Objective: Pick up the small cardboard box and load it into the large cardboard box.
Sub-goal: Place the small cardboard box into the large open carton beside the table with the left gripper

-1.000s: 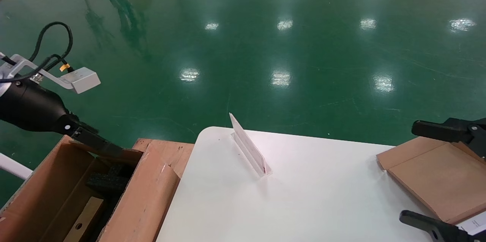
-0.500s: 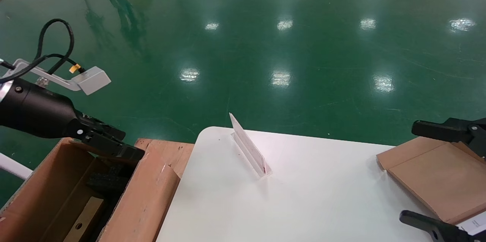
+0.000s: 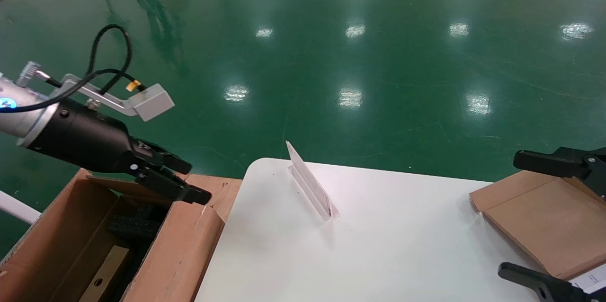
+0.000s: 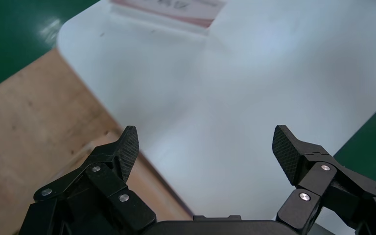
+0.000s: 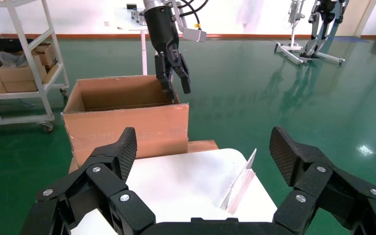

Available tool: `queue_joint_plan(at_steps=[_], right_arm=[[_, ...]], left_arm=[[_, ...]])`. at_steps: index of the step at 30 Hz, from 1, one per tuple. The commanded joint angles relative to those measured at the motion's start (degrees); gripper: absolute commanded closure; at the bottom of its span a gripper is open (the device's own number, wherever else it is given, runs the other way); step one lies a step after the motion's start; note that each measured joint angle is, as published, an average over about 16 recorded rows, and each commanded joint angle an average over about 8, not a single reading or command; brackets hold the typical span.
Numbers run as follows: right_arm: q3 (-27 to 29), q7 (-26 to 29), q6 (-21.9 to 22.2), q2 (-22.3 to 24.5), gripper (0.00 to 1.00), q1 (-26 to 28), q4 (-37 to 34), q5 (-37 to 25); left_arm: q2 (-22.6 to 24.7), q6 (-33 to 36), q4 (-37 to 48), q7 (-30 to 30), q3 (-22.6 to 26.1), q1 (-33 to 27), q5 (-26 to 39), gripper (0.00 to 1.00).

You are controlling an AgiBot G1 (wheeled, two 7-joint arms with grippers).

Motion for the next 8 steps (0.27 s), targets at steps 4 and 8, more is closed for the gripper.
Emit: queue_joint_plan(at_steps=[4,8], right_arm=[[0.0,0.0,0.0,0.0,0.0,0.0,0.0,0.0],[0.0,0.0,0.0,0.0,0.0,0.0,0.0,0.0]], left_arm=[[0.33,0.18,-1.06,1.31,-4.79,3.42,-0.12,0.0],[0.48,0.28,-1.59,1.97,-7.16,5.12,-0.19,0.0]])
